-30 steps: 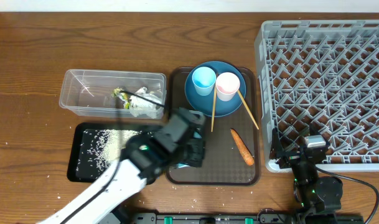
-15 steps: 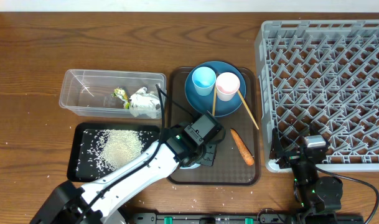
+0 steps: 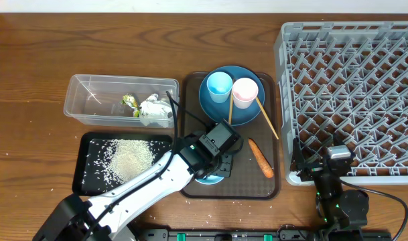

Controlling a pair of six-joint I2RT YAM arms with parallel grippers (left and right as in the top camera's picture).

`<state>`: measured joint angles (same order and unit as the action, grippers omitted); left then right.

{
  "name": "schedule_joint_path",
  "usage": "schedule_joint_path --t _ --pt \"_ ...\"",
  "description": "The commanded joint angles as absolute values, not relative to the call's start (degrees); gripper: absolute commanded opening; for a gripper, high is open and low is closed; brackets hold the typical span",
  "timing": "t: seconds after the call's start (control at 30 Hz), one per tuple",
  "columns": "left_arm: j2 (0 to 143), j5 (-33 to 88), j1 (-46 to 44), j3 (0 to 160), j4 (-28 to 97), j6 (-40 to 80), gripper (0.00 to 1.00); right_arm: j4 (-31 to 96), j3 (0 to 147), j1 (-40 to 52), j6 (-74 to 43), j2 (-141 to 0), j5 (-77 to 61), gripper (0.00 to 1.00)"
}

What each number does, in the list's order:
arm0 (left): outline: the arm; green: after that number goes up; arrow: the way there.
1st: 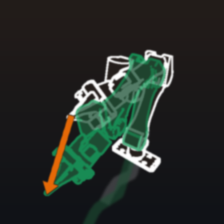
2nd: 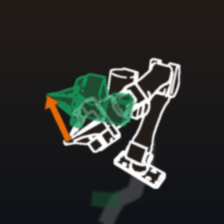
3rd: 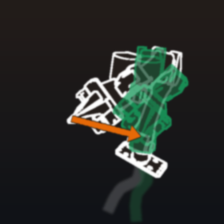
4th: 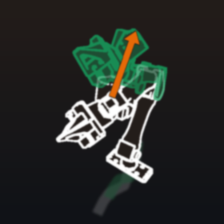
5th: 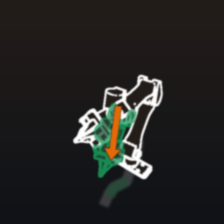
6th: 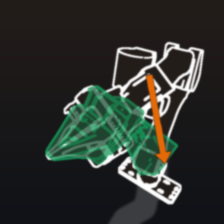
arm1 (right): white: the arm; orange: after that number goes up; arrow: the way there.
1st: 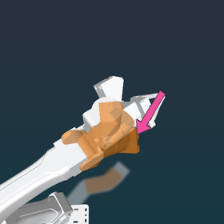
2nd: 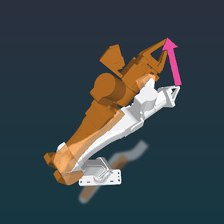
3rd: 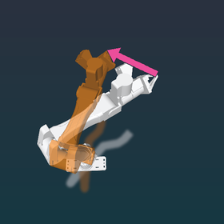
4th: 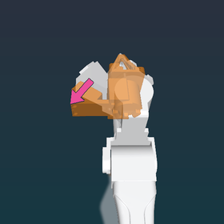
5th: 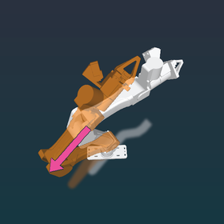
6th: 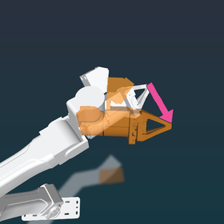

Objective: Sort waste into correct bins and load items into the dishwasher rack
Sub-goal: 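Carry the light-blue bowl right and set it on the brown tray, then open the left gripper off the bowl and grasp the orange carrot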

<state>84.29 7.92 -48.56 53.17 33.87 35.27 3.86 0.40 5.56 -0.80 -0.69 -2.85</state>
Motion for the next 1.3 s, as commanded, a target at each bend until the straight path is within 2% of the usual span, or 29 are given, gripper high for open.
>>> schedule_joint_path --t 0.0,0.23,0.3,0.37,0.43,0.5,0.63,0.8,1.0,1.27 --pt "81.0 5.4 -48.6 55.4 34.4 38.6 0.38 4.1 0.3 5.2 -0.3 -0.4 -2.8 0.99" --pt "77.2 5.5 -49.7 57.6 31.0 41.6 0.38 4.1 0.3 5.2 -0.4 -0.4 -2.8 0.99" --pt "77.4 6.7 -50.9 57.6 28.1 42.3 0.49 4.1 0.3 5.2 -0.3 -0.4 -2.8 0.99" --pt "77.5 7.0 -52.5 57.6 24.7 42.3 0.69 4.1 0.3 5.2 -0.3 -0.4 -2.8 0.99" --pt "77.6 6.9 -54.1 57.6 20.3 42.3 0.78 4.1 0.3 5.2 -0.3 -0.4 -2.8 0.99" --pt "77.9 6.8 -55.6 57.5 16.3 42.4 0.82 4.1 0.3 5.2 -0.3 -0.4 -2.8 0.99" --pt "80.2 2.4 -58.7 57.5 13.0 49.4 0.82 4.1 0.3 5.2 -0.3 -0.4 -2.8 0.99" --pt "85.3 -2.1 -62.2 57.5 12.8 56.7 0.7 4.1 0.3 5.2 -0.3 -0.4 -2.8 0.99" --pt "92.2 -7.6 -64.4 57.6 10.2 60.8 0.7 4.1 0.3 5.2 -0.3 -0.4 -2.8 0.99" --pt "98.7 -8.2 -64.5 57.6 7.0 62.1 0.7 4.1 0.3 5.2 -0.4 -0.4 -2.8 0.99"
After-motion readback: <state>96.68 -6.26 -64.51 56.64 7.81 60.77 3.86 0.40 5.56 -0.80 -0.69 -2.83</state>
